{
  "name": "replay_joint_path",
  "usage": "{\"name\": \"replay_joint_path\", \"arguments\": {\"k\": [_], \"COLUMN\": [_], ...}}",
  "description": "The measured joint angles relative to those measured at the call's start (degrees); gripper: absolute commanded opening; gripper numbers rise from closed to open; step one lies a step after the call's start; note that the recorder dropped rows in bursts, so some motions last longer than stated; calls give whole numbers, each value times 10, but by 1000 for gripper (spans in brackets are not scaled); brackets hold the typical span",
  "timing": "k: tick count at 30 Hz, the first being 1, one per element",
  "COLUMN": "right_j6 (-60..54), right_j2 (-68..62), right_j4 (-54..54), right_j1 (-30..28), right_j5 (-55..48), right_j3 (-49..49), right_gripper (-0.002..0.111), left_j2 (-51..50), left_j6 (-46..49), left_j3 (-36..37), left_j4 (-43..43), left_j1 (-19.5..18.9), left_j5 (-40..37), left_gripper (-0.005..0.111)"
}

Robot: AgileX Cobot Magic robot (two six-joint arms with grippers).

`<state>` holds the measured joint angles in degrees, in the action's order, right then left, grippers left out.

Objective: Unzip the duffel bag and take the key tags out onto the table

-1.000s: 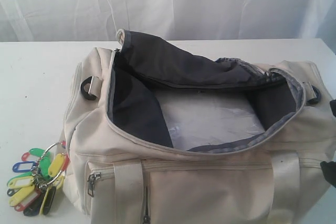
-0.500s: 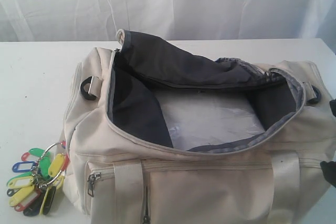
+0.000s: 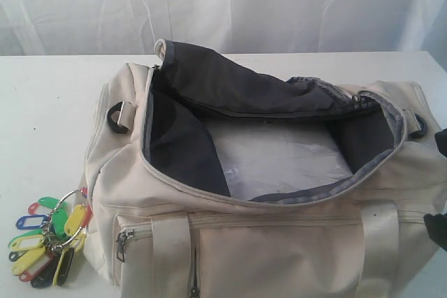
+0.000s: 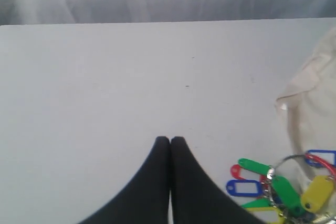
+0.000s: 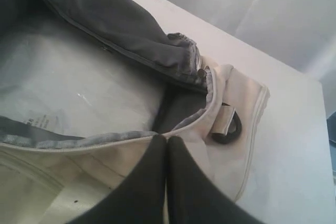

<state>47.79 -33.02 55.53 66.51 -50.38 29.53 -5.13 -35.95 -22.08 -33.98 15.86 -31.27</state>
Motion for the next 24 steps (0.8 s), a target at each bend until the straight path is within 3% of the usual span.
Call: {"name": "replay_joint_path", "arguments": {"k": [4, 8, 21, 24], "right_j6": [0, 0, 0, 0], "right_j2": [0, 0, 0, 0], "right_j4": [0, 0, 0, 0], "right_j1": [0, 0, 0, 0], "right_j5": [1, 2, 5, 6], "right_j3": [0, 0, 0, 0], "right_gripper": [0, 0, 0, 0], "left_j2": [0, 0, 0, 0], "left_j6": [0, 0, 0, 0], "left_j3": [0, 8, 16, 26], "left_j4": [0, 0, 3, 81], "left_j1": [-77, -115, -121, -121], "left_j5": [0, 0, -7, -7], "left_gripper": [0, 0, 0, 0]}}
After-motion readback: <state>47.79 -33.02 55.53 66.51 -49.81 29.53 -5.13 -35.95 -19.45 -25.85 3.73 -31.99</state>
